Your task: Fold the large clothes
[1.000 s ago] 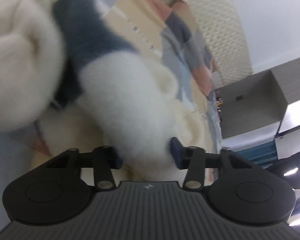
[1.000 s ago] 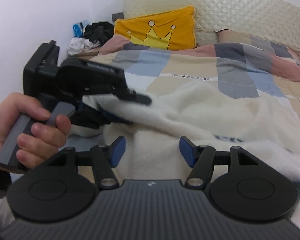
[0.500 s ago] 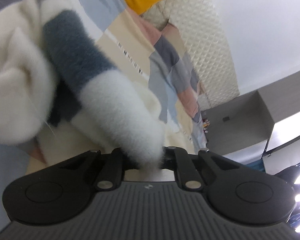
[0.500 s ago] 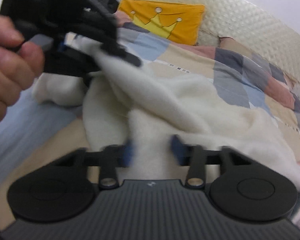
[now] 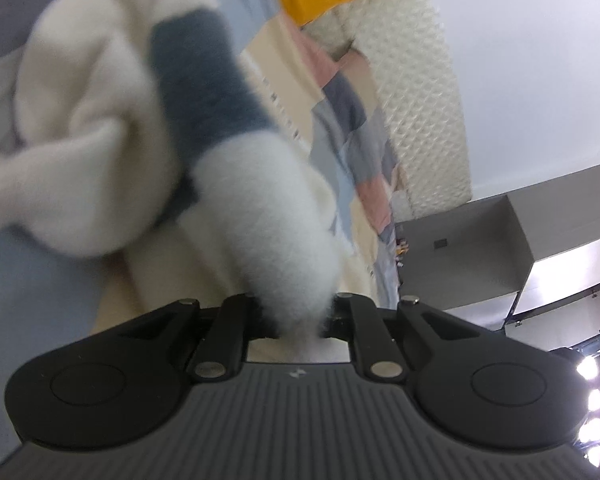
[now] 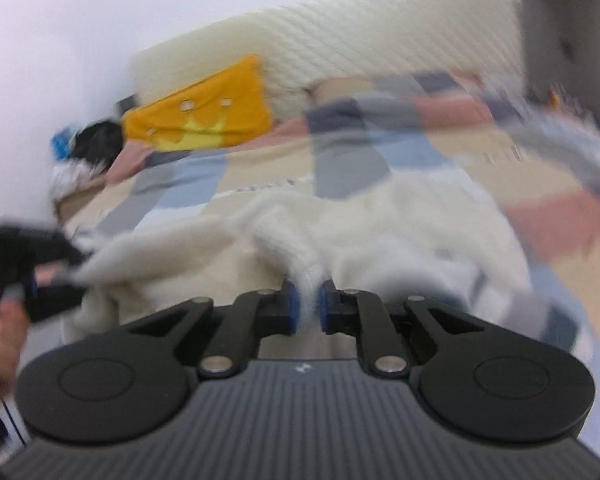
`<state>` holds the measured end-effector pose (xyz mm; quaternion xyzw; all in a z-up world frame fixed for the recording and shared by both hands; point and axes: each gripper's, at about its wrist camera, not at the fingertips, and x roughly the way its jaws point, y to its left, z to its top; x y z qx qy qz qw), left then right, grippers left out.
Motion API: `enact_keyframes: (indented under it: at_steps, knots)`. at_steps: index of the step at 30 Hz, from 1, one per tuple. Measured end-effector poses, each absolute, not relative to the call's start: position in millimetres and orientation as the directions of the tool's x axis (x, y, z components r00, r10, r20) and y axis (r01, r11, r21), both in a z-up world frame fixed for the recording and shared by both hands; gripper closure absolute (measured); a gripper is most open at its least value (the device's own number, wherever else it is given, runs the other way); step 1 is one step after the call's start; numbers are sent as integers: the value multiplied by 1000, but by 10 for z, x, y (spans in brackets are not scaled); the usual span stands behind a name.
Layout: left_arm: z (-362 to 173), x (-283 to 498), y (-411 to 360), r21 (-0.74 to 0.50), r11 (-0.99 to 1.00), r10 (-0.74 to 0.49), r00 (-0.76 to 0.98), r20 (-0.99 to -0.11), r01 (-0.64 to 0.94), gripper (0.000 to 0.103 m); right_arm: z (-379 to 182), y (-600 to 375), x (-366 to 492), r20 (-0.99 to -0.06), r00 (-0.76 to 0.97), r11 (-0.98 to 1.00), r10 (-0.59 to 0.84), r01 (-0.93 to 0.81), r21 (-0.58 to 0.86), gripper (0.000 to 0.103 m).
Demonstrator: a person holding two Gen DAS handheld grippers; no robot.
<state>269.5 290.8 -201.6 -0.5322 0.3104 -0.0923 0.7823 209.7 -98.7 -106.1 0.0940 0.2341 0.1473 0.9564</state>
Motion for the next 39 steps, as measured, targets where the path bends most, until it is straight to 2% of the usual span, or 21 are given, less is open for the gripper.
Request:
enact_keyframes:
  at_steps: [3,4,5,7,13,16,18,20,28,31,35,36,37,38,39]
  knots:
    - [-2016,2666,2867,-869,452,-484,763,-428,-201,84,-1248,-1166,2157,-479,804,908,351,-166,386,89]
    - [-1988,2645,2856,-856,475,-476,758,-445,-204,76,-1297,-1195,2174,-491,793,900,359,-156,406,89]
    - [-1937,2622,2849,-841,499,-465,755,-463,-208,61,-1336,-1209,2181,-502,786,898,362,-149,414,89]
    - [-1856,2536,2848,-823,532,-445,761,-472,-200,44,-1374,-1226,2184,-510,773,888,376,-144,436,89]
    - [-1407,2245,2690,-738,665,-376,800,-468,-118,33,-1347,-1222,2162,-505,763,876,404,-164,453,89]
    - [-1206,2280,2434,-685,727,-393,792,-467,-44,29,-1319,-1255,2104,-491,754,860,436,-190,473,89]
    - [-1114,2347,2204,-622,783,-380,795,-473,4,28,-1287,-1230,2072,-482,752,857,450,-212,469,89]
    - [-1085,2511,1963,-528,847,-373,769,-519,55,25,-1275,-1204,2034,-482,742,854,465,-232,466,89]
    - [-1278,3305,1295,-270,915,-403,632,-662,300,25,-1338,-1089,1930,-536,689,857,488,-261,445,89]
    - [-1423,3567,1237,-243,912,-400,584,-706,331,25,-1371,-1095,1953,-559,675,859,481,-237,454,89]
    - [-1580,3674,1310,-304,891,-445,525,-726,336,28,-1416,-1081,1968,-576,664,863,477,-229,450,89]
    - [-1610,3646,1337,-325,884,-461,508,-727,338,31,-1419,-1070,1973,-580,660,863,478,-231,449,89]
    - [-1639,3617,1350,-335,880,-468,493,-734,337,46,-1419,-1063,1976,-582,657,863,479,-231,450,89]
    - [-1677,3577,1369,-337,883,-463,486,-742,327,66,-1412,-1058,1982,-583,656,863,480,-231,450,89]
    - [-1700,3530,1405,-335,890,-451,484,-750,310,71,-1406,-1052,1985,-584,655,863,479,-232,448,88]
